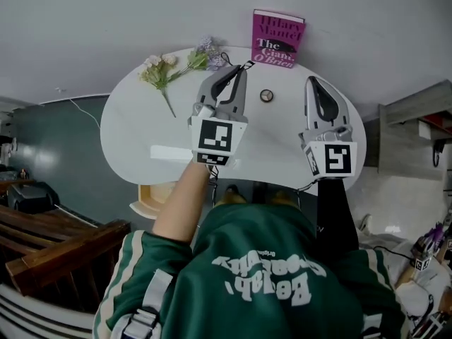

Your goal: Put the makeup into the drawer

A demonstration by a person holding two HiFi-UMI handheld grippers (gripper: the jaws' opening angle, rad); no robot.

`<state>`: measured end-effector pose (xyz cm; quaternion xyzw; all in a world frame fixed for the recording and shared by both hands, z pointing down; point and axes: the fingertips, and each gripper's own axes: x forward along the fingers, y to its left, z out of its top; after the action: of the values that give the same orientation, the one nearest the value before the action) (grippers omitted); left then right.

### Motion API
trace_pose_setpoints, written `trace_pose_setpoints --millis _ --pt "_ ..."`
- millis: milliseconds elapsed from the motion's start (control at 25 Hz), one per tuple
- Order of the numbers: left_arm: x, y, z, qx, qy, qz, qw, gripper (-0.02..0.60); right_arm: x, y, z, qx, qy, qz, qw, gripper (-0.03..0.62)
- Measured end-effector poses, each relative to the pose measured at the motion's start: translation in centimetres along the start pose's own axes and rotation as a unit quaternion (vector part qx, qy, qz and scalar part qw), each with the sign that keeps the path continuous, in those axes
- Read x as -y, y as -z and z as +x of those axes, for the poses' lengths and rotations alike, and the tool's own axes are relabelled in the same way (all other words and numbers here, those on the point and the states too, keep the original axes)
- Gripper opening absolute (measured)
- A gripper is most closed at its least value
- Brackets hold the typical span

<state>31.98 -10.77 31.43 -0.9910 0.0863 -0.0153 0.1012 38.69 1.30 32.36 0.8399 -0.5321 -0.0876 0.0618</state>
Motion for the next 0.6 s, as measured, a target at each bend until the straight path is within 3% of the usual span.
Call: trace_pose_setpoints --millis 160,440,600 --pt "0.7 -1.5 -2.2 0.041 -0.032 0.012 0.9985 0.023 -0.3 -0.2 -0.8 0.006 -0.010 0.003 1.000 0.009" --pt "0.3 -1.9 -4.3 0.056 -0.066 0.010 0.9962 0.023 -1.4 -0.4 -1.3 0.014 -0.027 0.006 1.000 0.009" --pt "-1.6 -1.9 -7.1 0.051 -0.098 0.018 0.9937 0.024 -4.1 -1.3 -0.4 0.021 -0.057 0.009 0.998 0.009"
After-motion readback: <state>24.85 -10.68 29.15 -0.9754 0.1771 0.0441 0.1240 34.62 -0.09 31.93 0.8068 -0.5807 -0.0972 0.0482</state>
